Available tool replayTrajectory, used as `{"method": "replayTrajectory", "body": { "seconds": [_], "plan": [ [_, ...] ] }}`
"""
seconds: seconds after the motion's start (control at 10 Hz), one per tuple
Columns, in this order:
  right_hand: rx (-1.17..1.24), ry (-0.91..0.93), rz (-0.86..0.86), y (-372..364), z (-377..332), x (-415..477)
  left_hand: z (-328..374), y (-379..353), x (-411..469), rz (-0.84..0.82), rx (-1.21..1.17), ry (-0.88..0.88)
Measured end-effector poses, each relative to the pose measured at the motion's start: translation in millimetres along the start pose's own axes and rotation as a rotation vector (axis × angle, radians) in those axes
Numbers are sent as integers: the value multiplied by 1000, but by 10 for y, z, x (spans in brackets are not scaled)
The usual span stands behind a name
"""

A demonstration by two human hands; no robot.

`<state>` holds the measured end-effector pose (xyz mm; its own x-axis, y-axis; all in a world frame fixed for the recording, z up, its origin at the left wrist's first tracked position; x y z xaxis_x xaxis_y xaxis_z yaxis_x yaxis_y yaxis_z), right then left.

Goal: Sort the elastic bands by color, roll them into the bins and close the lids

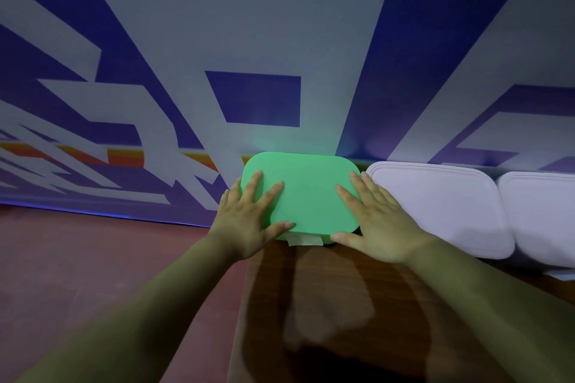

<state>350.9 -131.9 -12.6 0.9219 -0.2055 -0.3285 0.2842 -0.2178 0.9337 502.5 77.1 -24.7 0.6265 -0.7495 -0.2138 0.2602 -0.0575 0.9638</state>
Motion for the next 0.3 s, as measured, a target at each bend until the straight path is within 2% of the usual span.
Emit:
{"method": "replayTrajectory", "body": {
  "seconds": [0.2,0.3],
  "plan": [
    [62,-32,46,263,10,-153,160,223,-56,-59,82,37],
    [65,-70,56,478,55,-396,379,421,-140,-27,87,-14]
  ]
}}
Point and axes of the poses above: each hand's wrist, its own x-axis towards the middle knuckle, its own y-axis out of the back of the hand, z = x × y, the point moved 5 cm from there along x, towards the middle knuckle
